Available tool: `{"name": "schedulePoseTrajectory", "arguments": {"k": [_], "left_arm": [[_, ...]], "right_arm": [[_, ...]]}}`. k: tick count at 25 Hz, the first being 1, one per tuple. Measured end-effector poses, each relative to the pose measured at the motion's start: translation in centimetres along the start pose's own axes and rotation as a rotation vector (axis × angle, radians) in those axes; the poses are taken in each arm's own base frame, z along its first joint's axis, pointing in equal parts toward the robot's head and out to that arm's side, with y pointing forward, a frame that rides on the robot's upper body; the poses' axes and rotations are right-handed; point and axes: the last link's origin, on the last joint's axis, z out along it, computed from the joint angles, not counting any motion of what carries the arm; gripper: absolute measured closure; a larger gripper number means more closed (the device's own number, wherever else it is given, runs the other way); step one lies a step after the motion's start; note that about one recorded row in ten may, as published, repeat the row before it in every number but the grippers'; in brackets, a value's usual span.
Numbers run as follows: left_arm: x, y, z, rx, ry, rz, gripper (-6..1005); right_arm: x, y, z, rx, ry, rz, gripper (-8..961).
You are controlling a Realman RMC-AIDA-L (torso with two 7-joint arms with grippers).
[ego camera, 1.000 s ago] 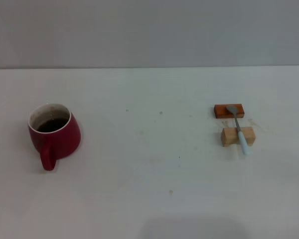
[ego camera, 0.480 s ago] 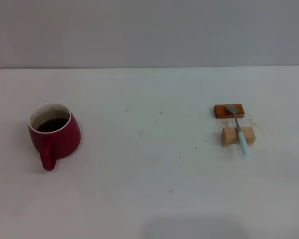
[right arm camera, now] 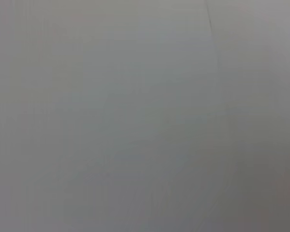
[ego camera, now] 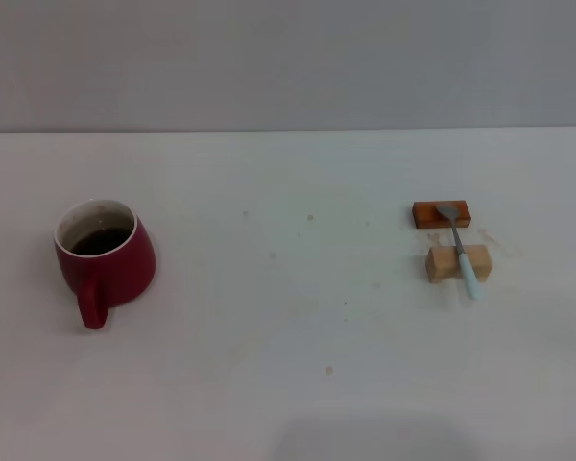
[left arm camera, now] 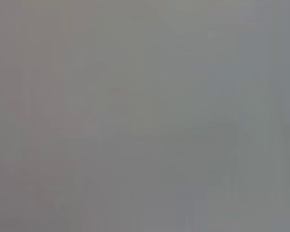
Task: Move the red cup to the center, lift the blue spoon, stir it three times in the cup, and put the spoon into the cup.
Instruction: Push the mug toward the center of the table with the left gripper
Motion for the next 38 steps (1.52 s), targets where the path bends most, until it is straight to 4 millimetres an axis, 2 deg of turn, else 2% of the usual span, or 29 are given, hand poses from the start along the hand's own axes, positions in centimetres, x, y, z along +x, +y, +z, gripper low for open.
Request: {"name": "schedulePoseTrajectory", "arguments": {"k": [2, 4, 13, 17, 21, 38], "left_arm": [[-0.1, 1.1, -0.2, -0.054, 0.002, 0.195, 471], [-0.1, 1.6, -0.2, -0.077, 0.007, 0.281, 543], [-0.7, 3.6, -0.9, -0.21, 0.03, 0.57, 819], [-1.0, 4.1, -1.2, -0.252, 0.03, 0.628, 969], [-1.8, 4.8, -1.5, -0.315, 0.004, 0.679, 968], [-2.8, 7.7, -2.2, -0.475, 0.001, 0.807, 968]], "right_arm": [[0.0, 0.0, 0.0, -0.001, 0.001, 0.001, 272], [0.0, 0.0, 0.0, -0.001, 0.001, 0.001, 272], [0.0, 0.1, 0.0, -0.001, 0.001, 0.002, 271], [0.0, 0.1, -0.1, -0.001, 0.0, 0.002, 271], [0.0, 0.1, 0.0, -0.002, -0.001, 0.002, 271], [0.0, -0.3, -0.5, 0.001, 0.002, -0.006, 271]]}}
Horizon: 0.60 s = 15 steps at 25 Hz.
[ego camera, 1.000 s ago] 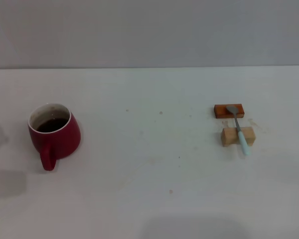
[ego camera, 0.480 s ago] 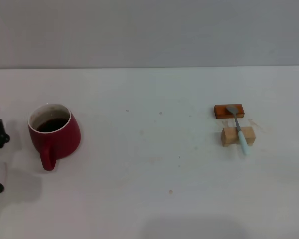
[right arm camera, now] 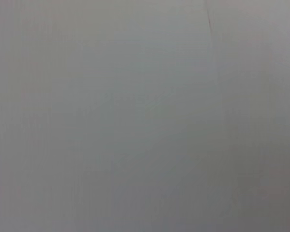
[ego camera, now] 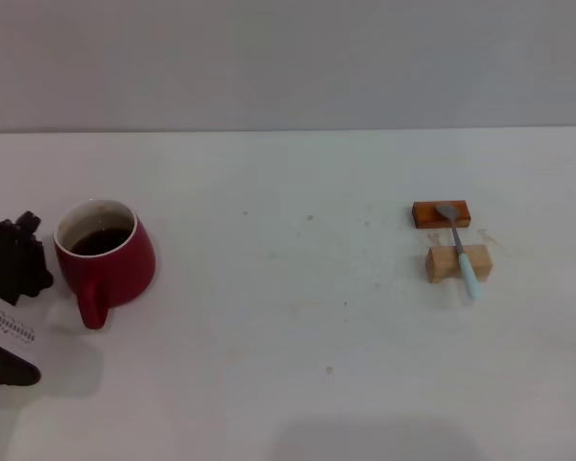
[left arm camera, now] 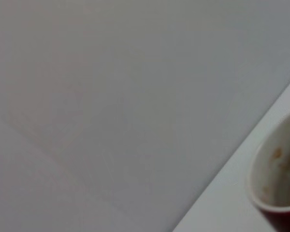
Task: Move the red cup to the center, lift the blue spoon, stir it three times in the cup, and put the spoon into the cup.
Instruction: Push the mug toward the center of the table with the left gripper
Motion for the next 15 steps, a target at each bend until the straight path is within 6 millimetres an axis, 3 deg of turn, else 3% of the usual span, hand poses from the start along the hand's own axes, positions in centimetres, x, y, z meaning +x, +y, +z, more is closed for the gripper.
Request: {"name": "schedulePoseTrajectory", "arguments": {"k": [15], "left_arm": [[1.2, 1.0, 0.4, -0.051, 0.046, 0.021, 967]], "right_arm": [[0.1, 0.3, -0.1, -0.011, 0.004, 0.002, 272]]}}
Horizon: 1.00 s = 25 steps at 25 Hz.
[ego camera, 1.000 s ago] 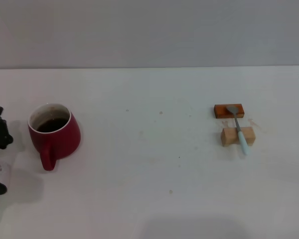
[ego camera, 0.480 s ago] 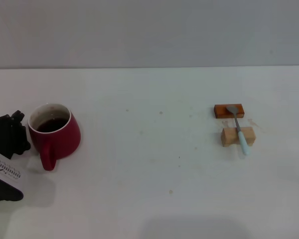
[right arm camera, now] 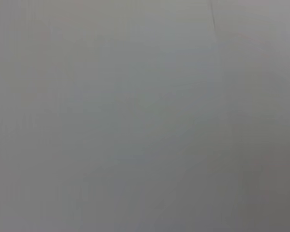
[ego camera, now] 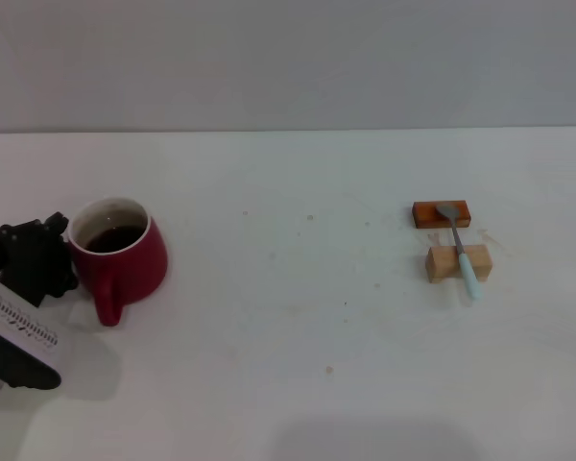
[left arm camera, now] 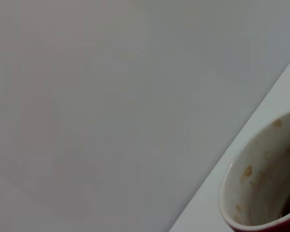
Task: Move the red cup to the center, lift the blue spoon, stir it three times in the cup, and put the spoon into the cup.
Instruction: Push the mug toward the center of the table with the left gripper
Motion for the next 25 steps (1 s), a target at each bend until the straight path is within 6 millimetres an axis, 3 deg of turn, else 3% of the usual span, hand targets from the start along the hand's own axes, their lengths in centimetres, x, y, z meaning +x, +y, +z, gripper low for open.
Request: {"name": "schedulePoseTrajectory", "arguments": {"k": [25], "left_arm": [[4.7, 3.7, 0.5, -0.151, 0.156, -0.002, 966]], "right_arm": [[0.0, 0.3, -0.1, -0.013, 0.002, 0.002, 271]]}}
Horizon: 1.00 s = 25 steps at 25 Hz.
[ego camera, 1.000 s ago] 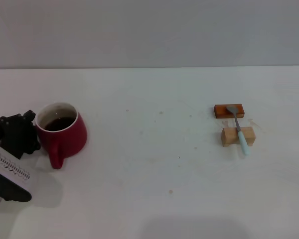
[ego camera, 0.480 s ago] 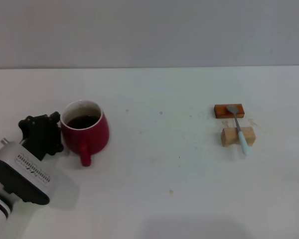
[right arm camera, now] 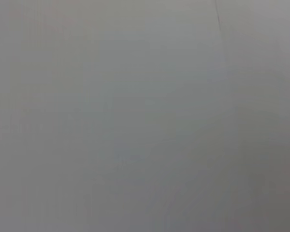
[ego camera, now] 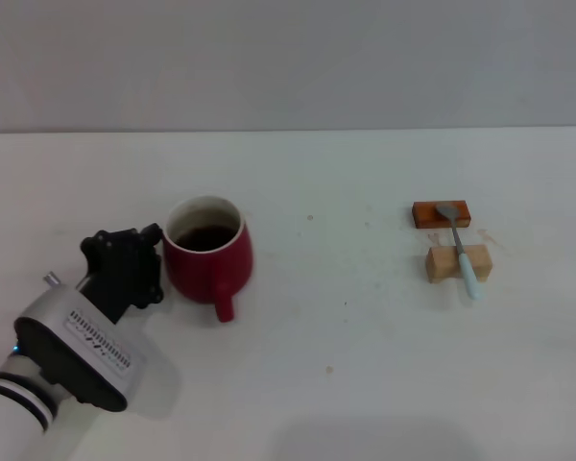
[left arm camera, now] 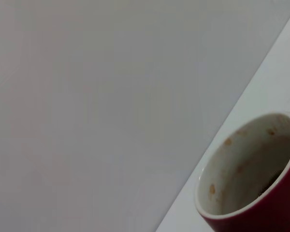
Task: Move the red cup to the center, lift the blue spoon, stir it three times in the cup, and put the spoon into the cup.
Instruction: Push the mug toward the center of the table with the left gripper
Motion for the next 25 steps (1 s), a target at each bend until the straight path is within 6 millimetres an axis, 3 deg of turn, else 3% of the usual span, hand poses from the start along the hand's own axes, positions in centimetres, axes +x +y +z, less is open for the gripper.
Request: {"name": "schedulePoseTrajectory", "arguments": {"k": [14, 25], "left_arm": [[2.6, 1.4, 0.7, -0.053, 0.078, -0.03, 966], [3.4, 2.2, 0.7, -0.081, 0.097, -0.043, 965]], "right_arm": [[-0.1, -0.1, -0.1, 0.003, -0.01, -0.002, 271], [-0.2, -0.2, -0.3, 0.006, -0.008, -0.003, 271]]}}
